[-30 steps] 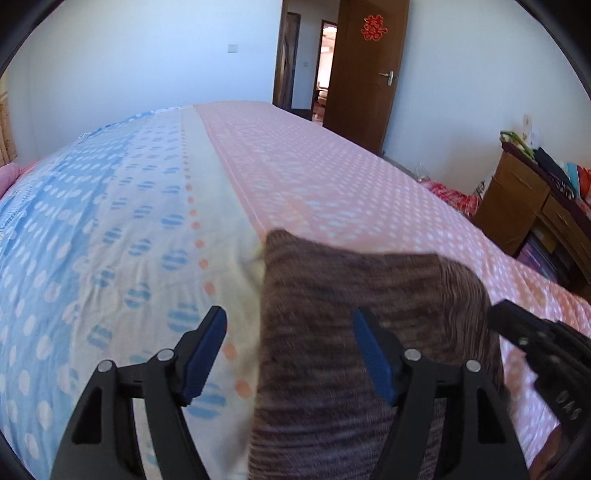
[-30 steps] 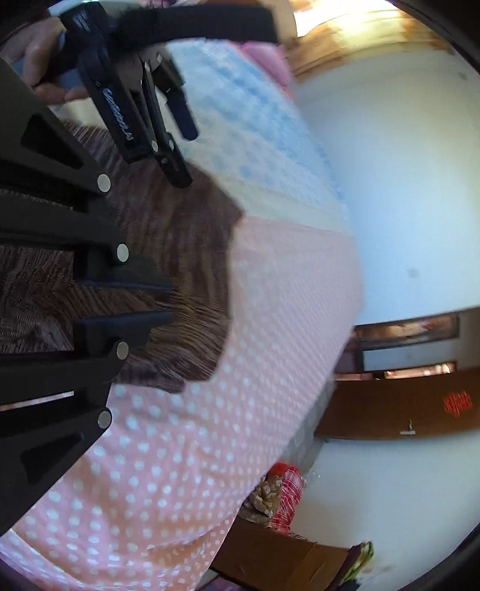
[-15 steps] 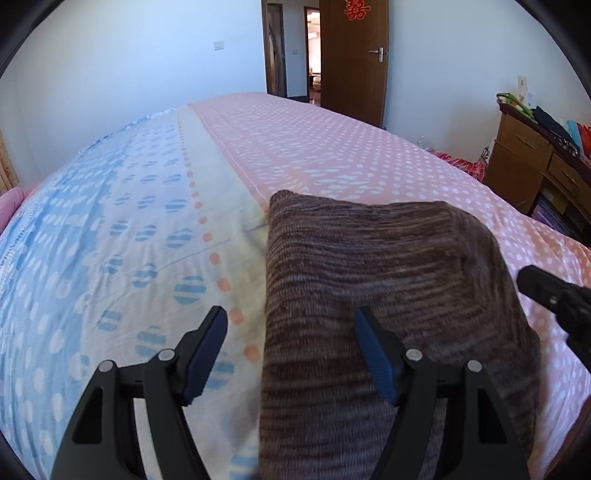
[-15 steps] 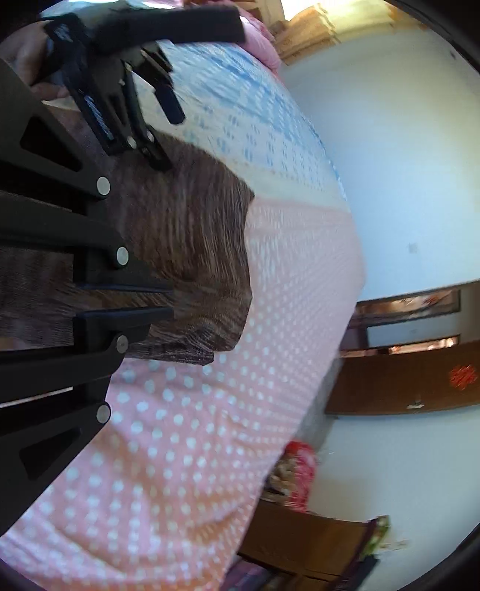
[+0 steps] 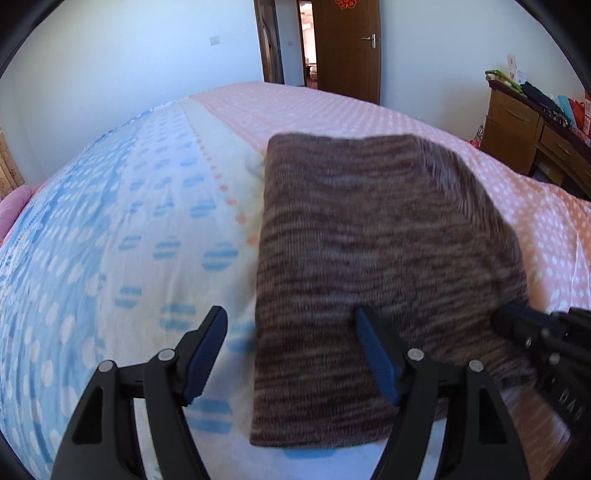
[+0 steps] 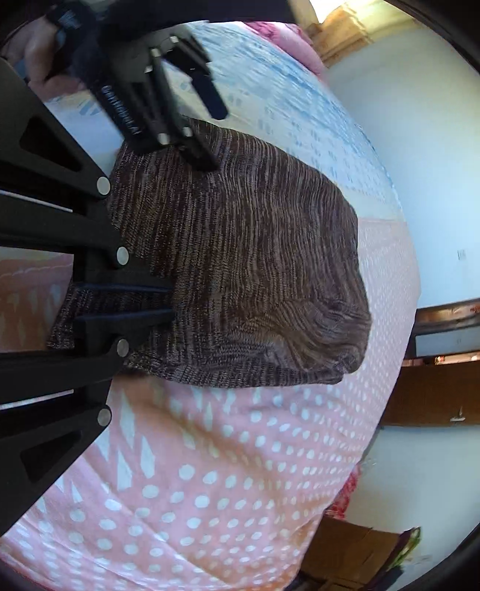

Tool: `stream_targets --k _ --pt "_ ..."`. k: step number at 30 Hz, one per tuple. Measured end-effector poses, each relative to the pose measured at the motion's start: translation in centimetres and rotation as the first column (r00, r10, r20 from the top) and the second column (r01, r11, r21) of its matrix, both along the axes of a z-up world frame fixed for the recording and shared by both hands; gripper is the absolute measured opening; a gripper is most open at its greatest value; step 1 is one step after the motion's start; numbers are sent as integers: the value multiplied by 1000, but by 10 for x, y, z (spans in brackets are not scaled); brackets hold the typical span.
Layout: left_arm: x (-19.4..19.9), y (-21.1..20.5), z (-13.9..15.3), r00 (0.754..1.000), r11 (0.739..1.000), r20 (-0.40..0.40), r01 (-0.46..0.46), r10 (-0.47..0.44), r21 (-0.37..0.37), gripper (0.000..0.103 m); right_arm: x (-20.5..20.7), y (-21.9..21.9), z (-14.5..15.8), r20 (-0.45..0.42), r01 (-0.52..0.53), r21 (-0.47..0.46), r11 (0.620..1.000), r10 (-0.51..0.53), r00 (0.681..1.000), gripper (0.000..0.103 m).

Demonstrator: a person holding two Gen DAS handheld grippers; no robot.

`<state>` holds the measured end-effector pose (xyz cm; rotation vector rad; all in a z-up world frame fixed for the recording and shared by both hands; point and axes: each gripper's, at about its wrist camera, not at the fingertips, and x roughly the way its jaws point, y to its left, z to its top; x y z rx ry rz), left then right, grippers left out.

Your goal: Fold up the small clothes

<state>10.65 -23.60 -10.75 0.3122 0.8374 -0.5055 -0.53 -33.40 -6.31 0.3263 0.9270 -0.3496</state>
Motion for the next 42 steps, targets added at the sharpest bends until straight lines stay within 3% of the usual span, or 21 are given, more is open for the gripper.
stream_targets --k 3,5,7,9,11,14,21,29,31,33,36,42 --pt "-8 6 3 1000 1000 -5 0 0 0 75 -17 3 8 29 18 38 999 -19 999 9" --pt "-13 10 8 1000 1000 -5 0 0 8 75 -35 12 21 76 13 16 1000 -14 997 10" --pt "-20 18 14 1000 1000 1 -6 6 -4 74 -52 24 31 119 7 -51 999 0 993 20" --pt "-29 26 21 1000 1000 17 -10 10 -19 74 -65 32 46 149 9 -126 992 10 989 52" --pt "-40 31 30 999 1000 49 -6 8 -26 78 -80 41 63 182 7 -187 982 28 983 60" --pt "-59 39 47 994 999 108 3 2 -48 85 -93 52 78 191 3 -267 964 50 980 60" --pt "-95 56 84 978 994 206 20 2 -106 103 -122 57 101 243 60 -302 951 16 970 61" --pt "-125 71 119 957 988 289 34 11 -149 103 -151 80 134 284 53 -392 918 66 957 61" --pt "-131 76 128 952 985 304 32 21 -168 103 -163 88 144 298 57 -438 897 85 951 65" --pt "-137 80 137 948 981 319 38 25 -188 103 -176 96 156 327 72 -481 874 102 940 77" --pt "-146 81 147 939 979 343 40 31 -198 103 -191 107 174 391 112 -529 841 125 912 80" --pt "-161 83 160 911 982 406 8 69 -186 103 -197 118 191 455 114 -510 852 156 877 81"
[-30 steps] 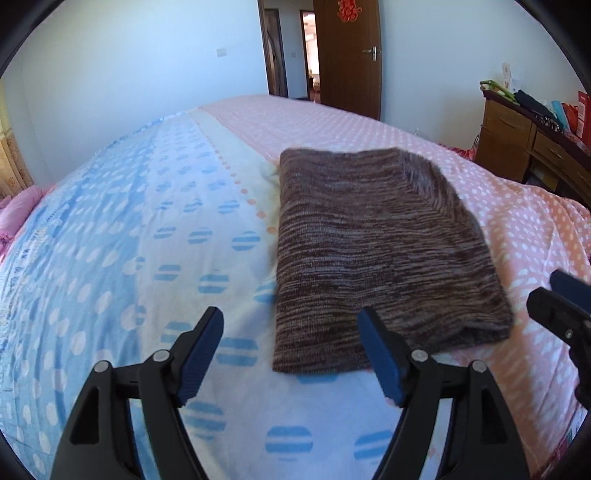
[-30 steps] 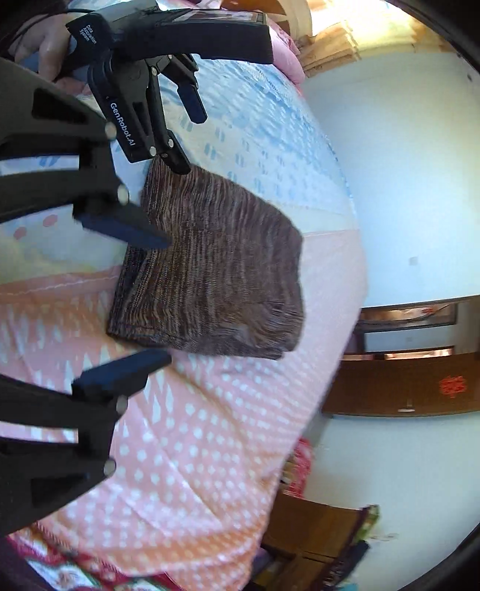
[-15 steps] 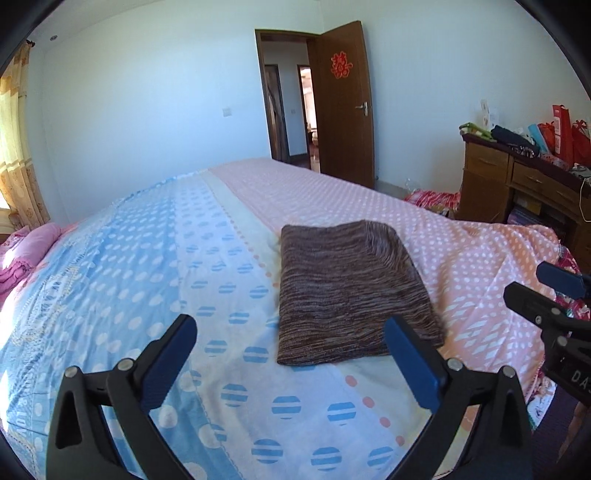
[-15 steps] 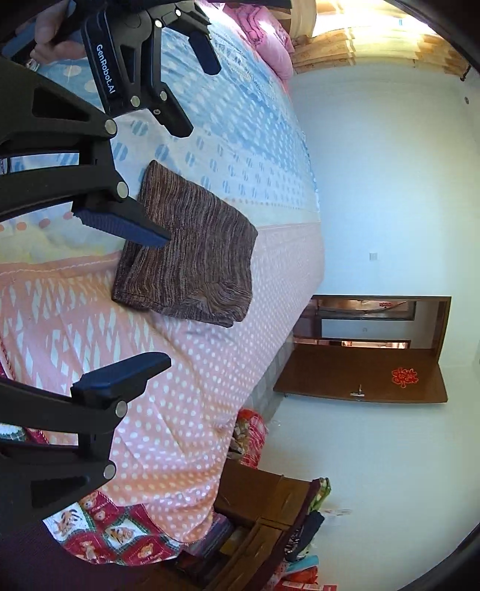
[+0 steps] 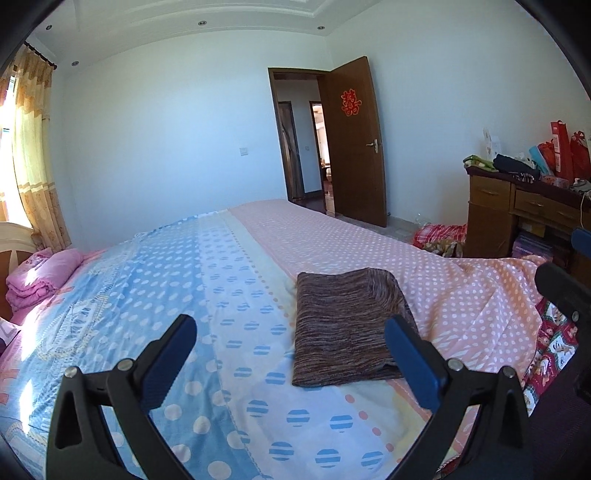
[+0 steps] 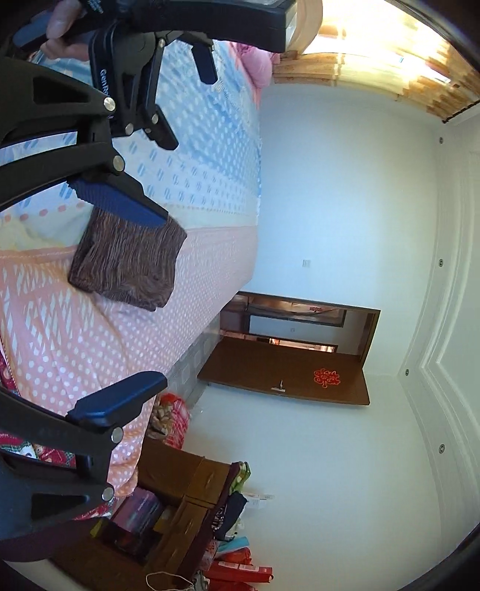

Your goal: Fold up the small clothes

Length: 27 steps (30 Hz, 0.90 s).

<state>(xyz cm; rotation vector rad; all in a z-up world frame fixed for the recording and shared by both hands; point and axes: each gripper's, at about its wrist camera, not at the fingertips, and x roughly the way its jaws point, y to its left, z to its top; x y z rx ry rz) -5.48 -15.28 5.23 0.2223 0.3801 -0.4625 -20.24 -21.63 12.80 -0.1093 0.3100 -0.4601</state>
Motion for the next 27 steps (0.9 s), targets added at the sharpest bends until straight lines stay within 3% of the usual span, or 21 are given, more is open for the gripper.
stream_targets --k 8,27 --pt "-12 3 10 999 1000 45 -14 15 -17 103 -1 3 0 19 -18 -19 1000 19 1000 81" --pt "-16 4 13 999 999 33 4 -2 -41 103 -1 0 -5 23 -35 16 999 34 999 82"
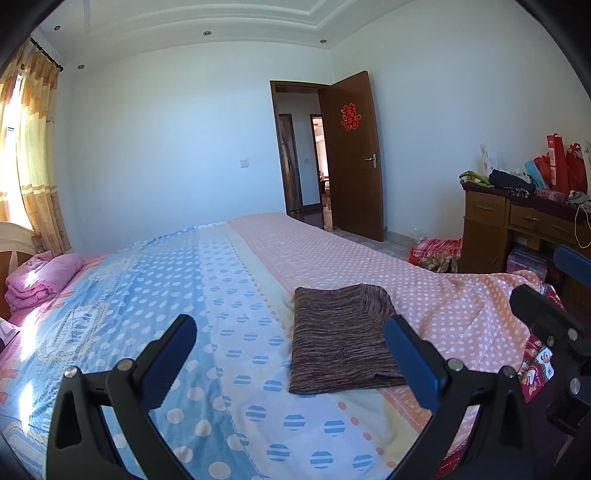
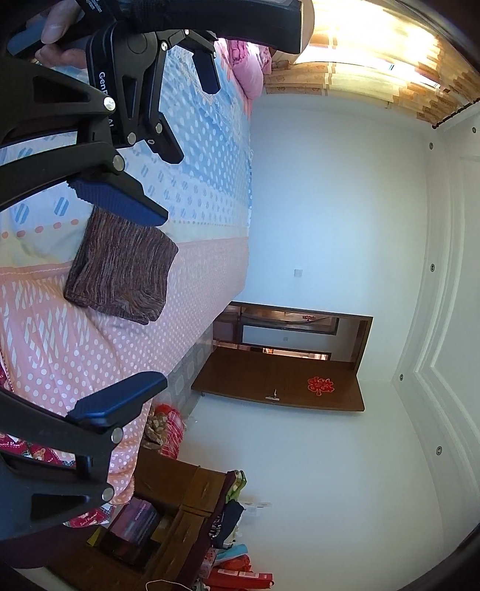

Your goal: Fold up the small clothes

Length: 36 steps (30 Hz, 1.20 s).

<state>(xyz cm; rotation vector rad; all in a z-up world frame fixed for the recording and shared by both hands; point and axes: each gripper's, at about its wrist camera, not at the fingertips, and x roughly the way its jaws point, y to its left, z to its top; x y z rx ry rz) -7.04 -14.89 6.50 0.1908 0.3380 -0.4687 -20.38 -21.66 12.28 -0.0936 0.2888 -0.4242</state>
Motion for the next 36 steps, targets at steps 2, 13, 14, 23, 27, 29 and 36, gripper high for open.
stream_targets --k 2,13,14,23,27,29,36 --pt "0 0 0 1000 1000 -3 1 -1 0 103 0 -1 0 -1 1 3 1000 -1 1000 82" --pt "2 0 -1 1000 1000 -1 0 0 7 103 1 -5 0 -3 2 10 1000 -2 1000 82" --pt "1 -1 -1 1000 1000 -1 -1 1 7 103 1 -4 0 -3 3 12 1000 -3 1000 82" --pt "2 2 -1 1000 1000 0 -2 2 7 103 1 -7 0 1 14 26 1000 -14 1000 82" --pt "2 2 -1 1000 1000 0 0 0 8 103 1 -6 0 1 16 27 1000 -16 1000 82" --pt "2 2 -1 1000 1000 4 -2 2 9 103 0 -7 0 2 15 27 1000 -15 1000 82" --pt "3 5 -2 1000 1000 3 1 -1 10 103 1 -6 0 1 16 28 999 -16 1000 82"
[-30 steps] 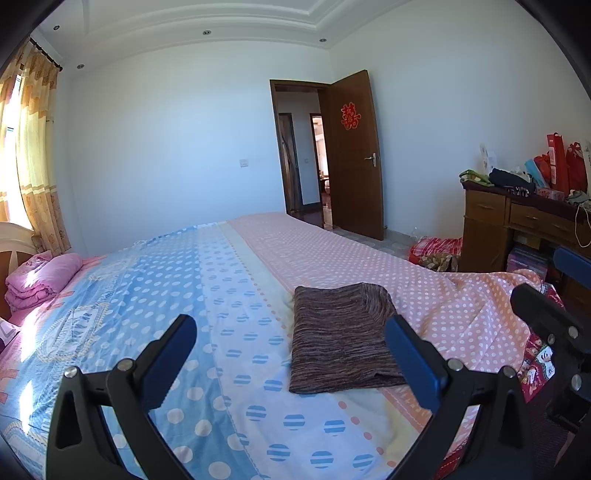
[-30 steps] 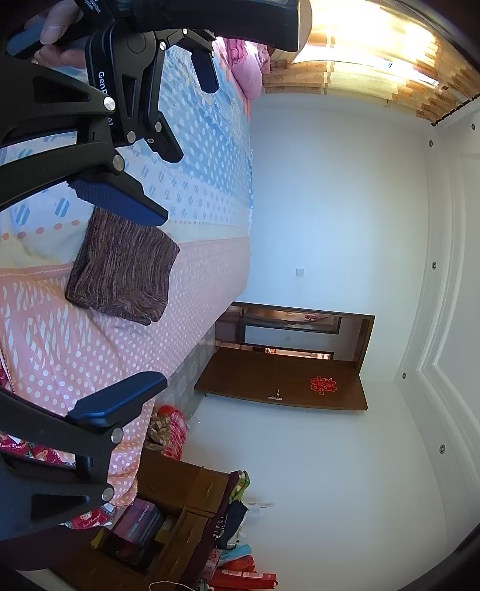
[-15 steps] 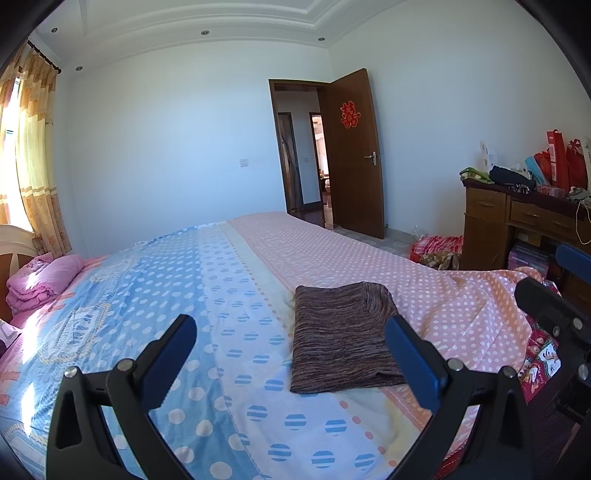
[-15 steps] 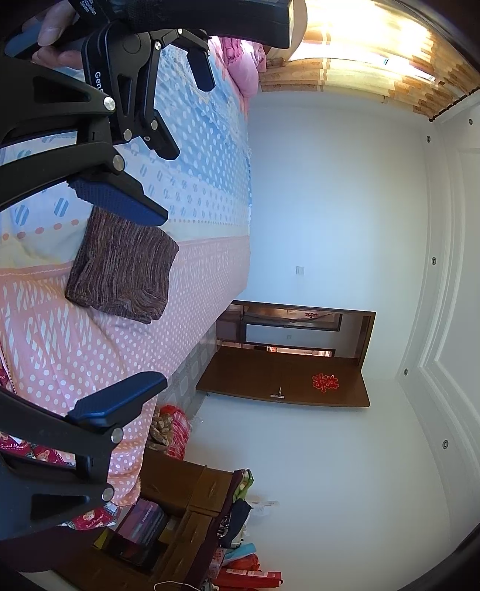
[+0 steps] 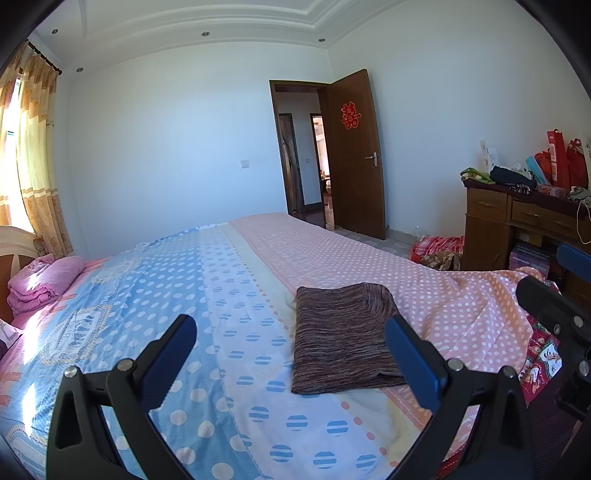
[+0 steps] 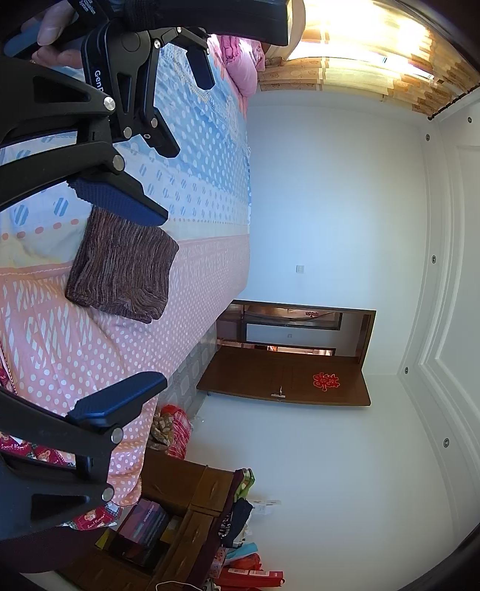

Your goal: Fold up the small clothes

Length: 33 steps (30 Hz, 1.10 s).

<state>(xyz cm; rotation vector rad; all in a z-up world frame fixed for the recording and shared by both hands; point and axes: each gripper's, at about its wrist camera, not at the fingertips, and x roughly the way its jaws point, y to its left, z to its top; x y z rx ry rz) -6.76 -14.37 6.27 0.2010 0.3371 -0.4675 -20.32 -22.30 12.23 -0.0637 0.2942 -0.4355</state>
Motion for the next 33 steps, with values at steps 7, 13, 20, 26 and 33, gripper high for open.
stream_targets --k 7,13,20,26,33 --pt "0 0 0 1000 1000 -1 1 -1 0 103 0 0 -1 -2 -1 0 1000 1 1000 82" --pt "0 0 -1 1000 1000 -5 -4 4 3 103 1 -1 -2 2 4 4 1000 -4 1000 82" --pt "4 -1 -4 999 999 14 -37 36 34 103 1 -1 -3 1 8 9 1000 -8 1000 82" --pt "12 -1 -7 998 998 -33 -54 55 46 103 0 -3 -4 -3 11 23 1000 -11 1000 82" --pt "17 3 -8 995 997 -63 -69 71 37 103 0 -4 -4 -8 11 26 1000 -10 1000 82"
